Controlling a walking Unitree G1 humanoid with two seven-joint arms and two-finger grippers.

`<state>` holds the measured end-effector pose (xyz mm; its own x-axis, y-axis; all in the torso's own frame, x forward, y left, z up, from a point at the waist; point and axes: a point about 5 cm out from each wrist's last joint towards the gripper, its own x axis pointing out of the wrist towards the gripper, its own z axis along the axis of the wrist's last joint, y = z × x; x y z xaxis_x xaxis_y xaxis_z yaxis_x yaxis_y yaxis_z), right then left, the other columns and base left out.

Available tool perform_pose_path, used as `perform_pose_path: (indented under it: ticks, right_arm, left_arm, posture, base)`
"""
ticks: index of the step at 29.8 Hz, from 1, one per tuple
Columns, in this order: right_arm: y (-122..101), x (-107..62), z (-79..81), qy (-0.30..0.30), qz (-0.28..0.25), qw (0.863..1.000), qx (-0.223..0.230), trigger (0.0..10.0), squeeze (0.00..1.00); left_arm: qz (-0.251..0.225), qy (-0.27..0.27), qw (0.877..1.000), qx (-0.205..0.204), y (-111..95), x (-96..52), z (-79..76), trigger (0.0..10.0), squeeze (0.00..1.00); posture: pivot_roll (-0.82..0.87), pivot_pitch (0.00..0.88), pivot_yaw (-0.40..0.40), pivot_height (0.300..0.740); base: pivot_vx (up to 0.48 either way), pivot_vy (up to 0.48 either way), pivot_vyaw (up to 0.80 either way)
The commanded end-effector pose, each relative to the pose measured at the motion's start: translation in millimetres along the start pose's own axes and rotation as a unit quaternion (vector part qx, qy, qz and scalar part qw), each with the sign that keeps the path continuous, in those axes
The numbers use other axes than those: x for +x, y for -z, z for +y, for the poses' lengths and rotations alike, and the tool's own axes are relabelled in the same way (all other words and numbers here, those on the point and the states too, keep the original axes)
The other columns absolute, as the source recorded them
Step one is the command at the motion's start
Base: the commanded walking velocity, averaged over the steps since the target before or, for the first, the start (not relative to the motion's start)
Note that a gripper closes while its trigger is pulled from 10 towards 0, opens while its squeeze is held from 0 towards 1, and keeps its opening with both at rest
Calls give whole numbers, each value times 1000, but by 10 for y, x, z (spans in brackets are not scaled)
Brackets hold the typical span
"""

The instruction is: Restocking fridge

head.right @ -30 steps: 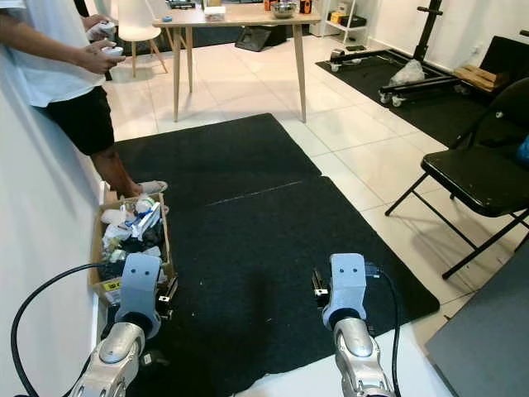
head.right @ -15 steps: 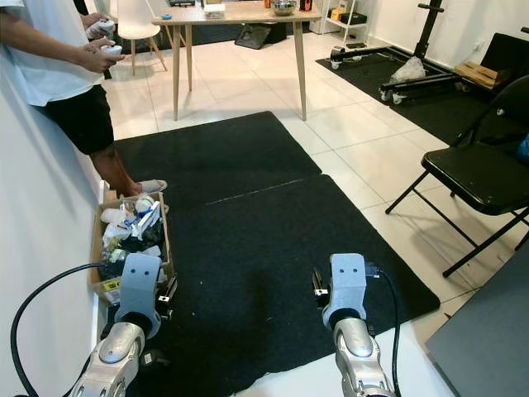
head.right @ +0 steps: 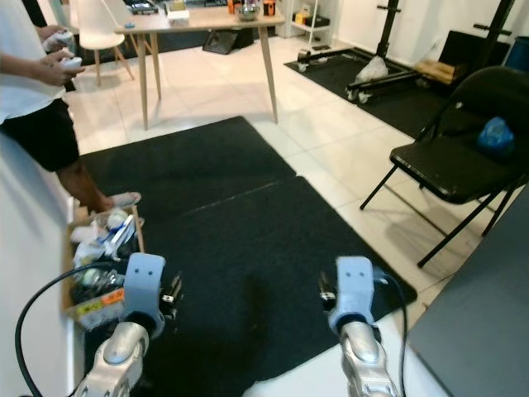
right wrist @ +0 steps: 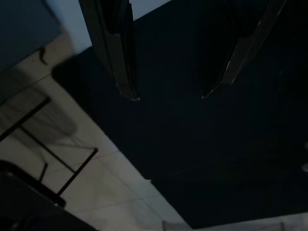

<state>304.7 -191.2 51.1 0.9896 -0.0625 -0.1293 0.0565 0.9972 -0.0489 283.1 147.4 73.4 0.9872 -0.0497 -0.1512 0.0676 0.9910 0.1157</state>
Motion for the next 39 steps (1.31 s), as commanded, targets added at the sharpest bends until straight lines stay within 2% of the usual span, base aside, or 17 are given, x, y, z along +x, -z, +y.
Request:
perform_pose_path:
  ticks: [1,18,20,33,39]
  right_arm:
    - [37,-19,74,-10,5,1000,4,10000,0]
    - [41,-19,67,-6,7,1000,14,10000,0]
    - [51,-18,57,-1,11,1000,28,10000,0]
    - [56,-16,50,-1,14,1000,22,10000,0]
    - [49,-13,46,-1,12,1000,17,10000,0]
  left_arm:
    - [13,-3,1000,5,72,-23,27,10000,0]
    - [15,-4,1000,4,79,-25,27,10000,0]
    - [15,-4,1000,4,80,-25,26,10000,0]
    - [16,-4,1000,3,89,-27,26,10000,0]
    - [16,-3,1000,4,88,-25,23,10000,0]
  posture:
    - [-119,94,30,740]
    - [-119,95,30,740]
    - [-119,95,30,740]
    - [-119,96,30,740]
    - [-118,96,29,740]
  base:
    - [480,0,0]
    - [480,0,0]
    - [480,0,-691]
    - [480,0,-800]
    - [480,0,0]
